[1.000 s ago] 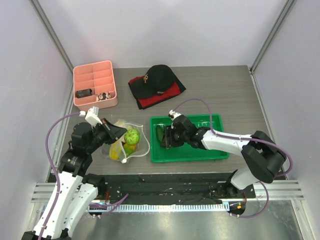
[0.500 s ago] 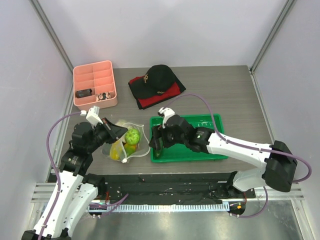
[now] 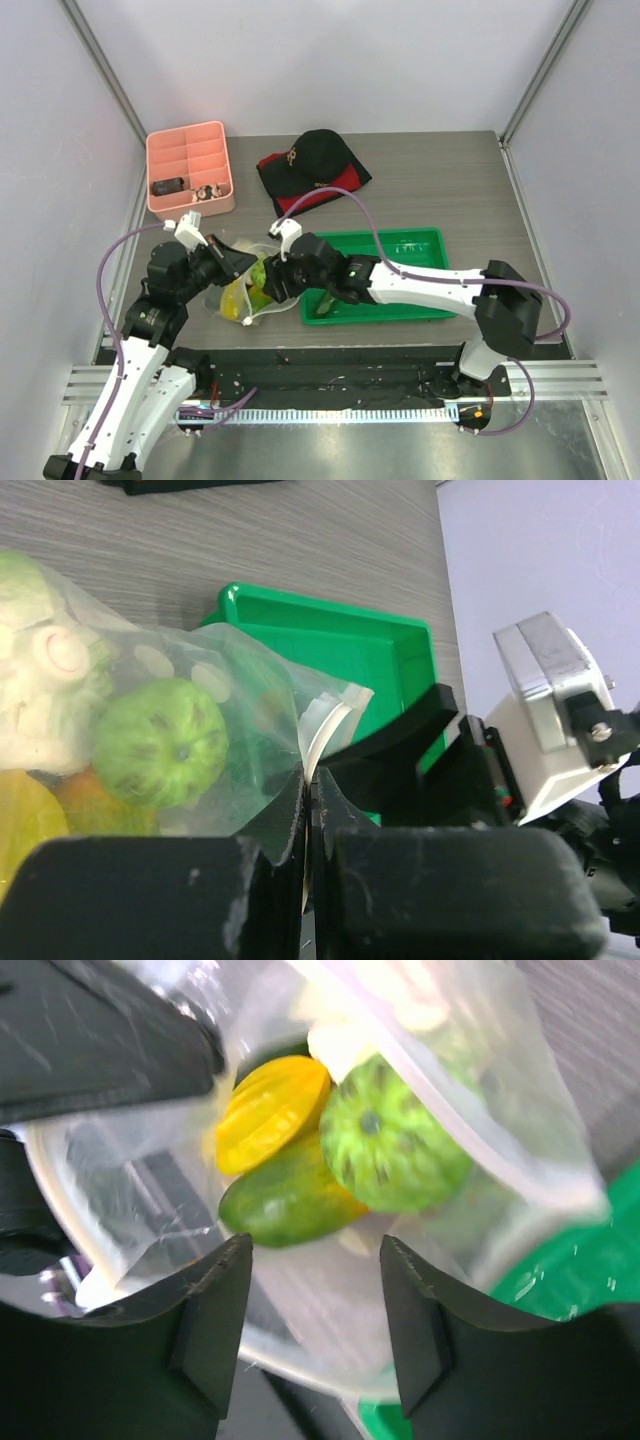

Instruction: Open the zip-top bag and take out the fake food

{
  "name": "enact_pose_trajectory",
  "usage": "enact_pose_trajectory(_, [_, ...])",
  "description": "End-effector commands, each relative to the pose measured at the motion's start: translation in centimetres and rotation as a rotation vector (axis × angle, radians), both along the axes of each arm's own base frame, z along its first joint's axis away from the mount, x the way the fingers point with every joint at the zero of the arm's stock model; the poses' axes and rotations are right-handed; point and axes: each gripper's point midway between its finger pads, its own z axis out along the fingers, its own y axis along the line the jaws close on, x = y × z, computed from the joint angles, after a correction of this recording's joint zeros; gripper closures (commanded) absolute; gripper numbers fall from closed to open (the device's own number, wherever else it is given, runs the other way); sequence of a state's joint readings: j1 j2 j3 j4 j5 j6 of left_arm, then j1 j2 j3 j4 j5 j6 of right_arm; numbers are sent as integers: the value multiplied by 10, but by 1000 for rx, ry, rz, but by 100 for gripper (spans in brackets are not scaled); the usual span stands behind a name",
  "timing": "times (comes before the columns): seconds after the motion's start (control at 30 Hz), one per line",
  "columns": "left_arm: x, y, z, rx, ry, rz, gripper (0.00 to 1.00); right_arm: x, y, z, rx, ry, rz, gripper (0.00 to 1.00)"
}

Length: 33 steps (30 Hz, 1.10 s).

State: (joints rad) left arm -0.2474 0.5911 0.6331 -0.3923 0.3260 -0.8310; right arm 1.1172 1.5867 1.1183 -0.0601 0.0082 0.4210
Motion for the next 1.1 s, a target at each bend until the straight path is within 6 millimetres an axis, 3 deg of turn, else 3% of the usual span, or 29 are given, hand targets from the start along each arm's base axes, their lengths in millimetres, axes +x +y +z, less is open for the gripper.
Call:
enact_pose_trajectory(0.0, [7, 3, 5, -10, -31, 29, 100, 19, 33, 35, 59, -186, 73, 38])
enact_pose_trajectory(0.1, [6, 5, -1, 0, -1, 45, 100, 34, 36, 27, 1, -264, 64, 30])
enact_pose_trajectory(0.2, [5, 5, -2, 0, 13, 46, 100, 51, 33, 19, -63, -335, 20, 14])
enact_pose_trajectory(0.3, [2, 4, 3, -17, 2, 42, 100, 69, 36, 3, -113, -378, -28, 6])
enact_pose_trajectory(0.4, [2, 4, 3, -19, -4, 41, 100, 68, 50, -9, -67, -376, -5, 0])
enact_pose_trajectory(0.57, [5, 4, -11, -13, 37, 49, 100, 84, 66, -33, -43, -403, -58, 0])
enact_pose_trajectory(0.73, [6, 10, -18, -9, 49, 88, 100, 89, 83, -42, 17, -438, -50, 0])
enact_pose_trajectory(1.0, [2, 11, -23, 2, 59, 87, 100, 120, 90, -33, 113, -526, -210, 4])
enact_pose_trajectory(1.07, [0, 13, -24, 8, 60, 91, 100, 123, 91, -32, 110, -542, -214, 13])
